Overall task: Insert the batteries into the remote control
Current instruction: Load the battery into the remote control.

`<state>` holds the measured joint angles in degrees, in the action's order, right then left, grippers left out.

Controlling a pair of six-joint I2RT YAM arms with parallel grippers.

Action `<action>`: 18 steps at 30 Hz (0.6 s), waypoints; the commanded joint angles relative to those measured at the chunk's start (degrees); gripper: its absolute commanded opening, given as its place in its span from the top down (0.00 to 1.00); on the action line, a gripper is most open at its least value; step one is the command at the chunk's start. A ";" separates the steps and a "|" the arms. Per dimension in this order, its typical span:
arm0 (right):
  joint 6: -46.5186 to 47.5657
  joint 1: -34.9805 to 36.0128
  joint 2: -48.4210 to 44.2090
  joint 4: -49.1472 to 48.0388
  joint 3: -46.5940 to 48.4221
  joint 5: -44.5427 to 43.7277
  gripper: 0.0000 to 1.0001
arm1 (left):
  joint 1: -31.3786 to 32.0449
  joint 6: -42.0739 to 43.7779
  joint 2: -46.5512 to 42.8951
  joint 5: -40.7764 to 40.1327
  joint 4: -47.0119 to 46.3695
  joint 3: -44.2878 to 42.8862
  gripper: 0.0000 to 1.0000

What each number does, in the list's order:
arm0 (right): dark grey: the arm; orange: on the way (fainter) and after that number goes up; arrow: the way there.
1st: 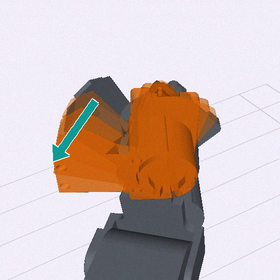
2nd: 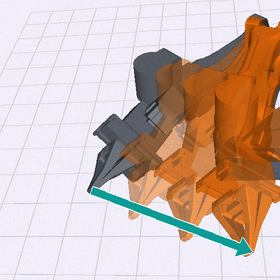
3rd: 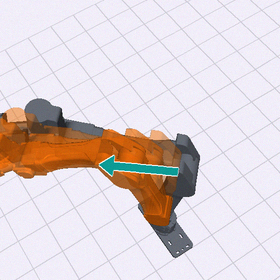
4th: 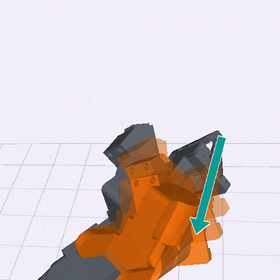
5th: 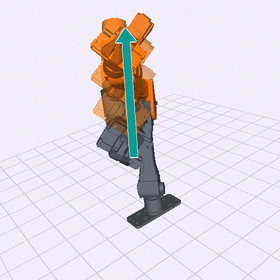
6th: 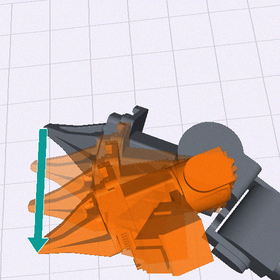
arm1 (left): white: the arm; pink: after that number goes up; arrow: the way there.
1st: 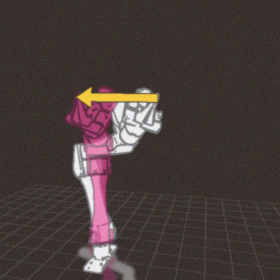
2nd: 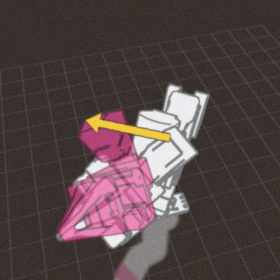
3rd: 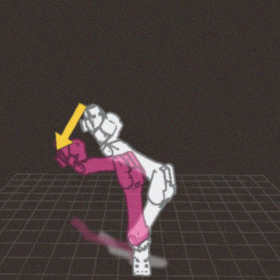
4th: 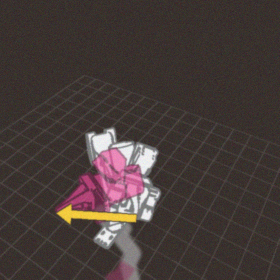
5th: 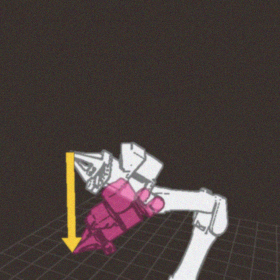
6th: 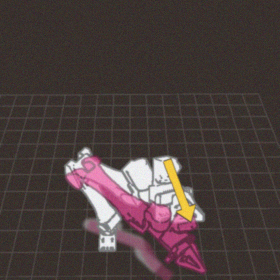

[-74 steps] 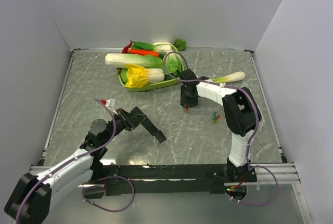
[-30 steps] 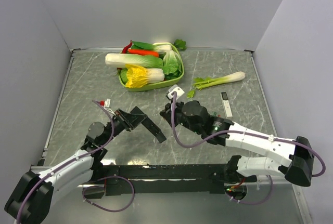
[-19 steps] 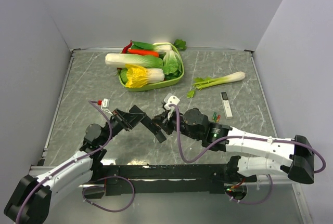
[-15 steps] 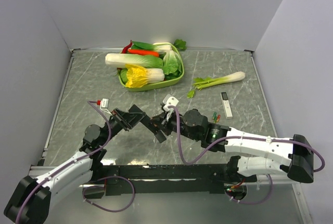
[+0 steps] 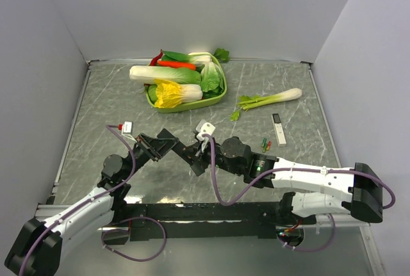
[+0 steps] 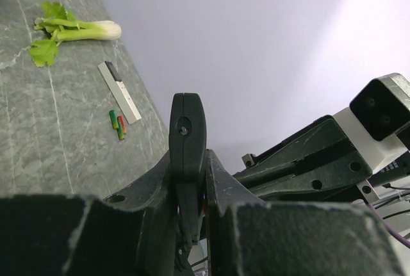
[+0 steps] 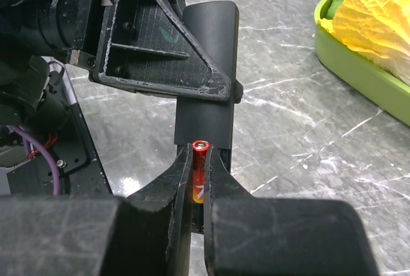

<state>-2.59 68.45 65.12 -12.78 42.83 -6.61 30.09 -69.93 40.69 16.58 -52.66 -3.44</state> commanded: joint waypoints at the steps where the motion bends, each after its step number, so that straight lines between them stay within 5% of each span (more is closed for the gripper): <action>1: 0.57 0.81 0.01 -0.76 0.59 0.02 1.00 | -0.12 -0.91 -0.52 -0.93 -3.94 -0.07 0.99; 18: 0.74 1.78 1.59 2.23 1.21 -0.59 1.00 | -0.03 -0.03 -0.87 -1.81 -2.62 -0.95 0.99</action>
<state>-1.63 69.58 66.08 -12.27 42.87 -6.44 30.09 -69.71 40.75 16.56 -51.62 -3.44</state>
